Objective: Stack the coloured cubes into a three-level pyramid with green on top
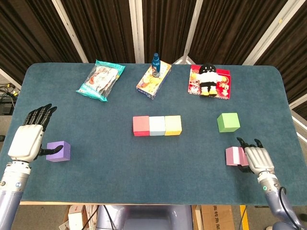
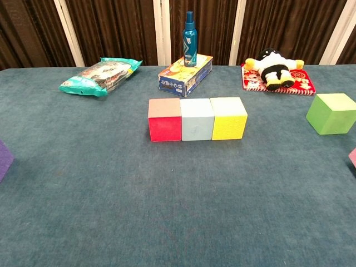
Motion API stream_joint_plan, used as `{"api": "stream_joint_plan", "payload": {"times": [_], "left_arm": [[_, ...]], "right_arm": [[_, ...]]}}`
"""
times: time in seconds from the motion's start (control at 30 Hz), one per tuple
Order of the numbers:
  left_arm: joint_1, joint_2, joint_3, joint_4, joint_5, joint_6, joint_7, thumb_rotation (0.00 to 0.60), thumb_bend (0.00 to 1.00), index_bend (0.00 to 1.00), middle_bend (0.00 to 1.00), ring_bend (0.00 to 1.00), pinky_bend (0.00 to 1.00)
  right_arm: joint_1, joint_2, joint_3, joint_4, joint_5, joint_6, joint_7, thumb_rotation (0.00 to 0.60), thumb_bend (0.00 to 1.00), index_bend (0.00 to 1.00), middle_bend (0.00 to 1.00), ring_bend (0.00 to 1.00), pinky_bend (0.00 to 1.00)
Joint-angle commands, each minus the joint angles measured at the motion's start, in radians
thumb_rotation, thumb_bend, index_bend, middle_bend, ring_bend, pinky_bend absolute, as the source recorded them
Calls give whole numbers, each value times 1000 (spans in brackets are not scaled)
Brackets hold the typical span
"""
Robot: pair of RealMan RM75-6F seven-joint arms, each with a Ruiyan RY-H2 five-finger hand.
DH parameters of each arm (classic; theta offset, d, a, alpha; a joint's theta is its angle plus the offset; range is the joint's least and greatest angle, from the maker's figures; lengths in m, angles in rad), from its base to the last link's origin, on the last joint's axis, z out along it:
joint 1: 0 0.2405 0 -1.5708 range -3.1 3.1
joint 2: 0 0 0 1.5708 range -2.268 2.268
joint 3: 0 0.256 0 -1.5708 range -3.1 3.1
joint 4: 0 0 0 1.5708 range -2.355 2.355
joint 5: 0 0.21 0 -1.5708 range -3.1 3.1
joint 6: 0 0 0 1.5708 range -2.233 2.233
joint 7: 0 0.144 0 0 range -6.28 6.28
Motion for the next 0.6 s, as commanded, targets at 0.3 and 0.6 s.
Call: {"api": "stream_joint_plan", "payload": {"times": [0.3,0.6], "left_arm": [[8,13,-19,11,-9,-20,-22,600,110,0,0,0,18],[11,20,-31,22,-21,-39,-37,600,110,0,0,0,18]], "right_arm": [[136,194,205,-372,71,70,-91,600,344,0,413,305,0],[357,104,268,-387,316,43,-286,600,344,0,412,305,0]]}}
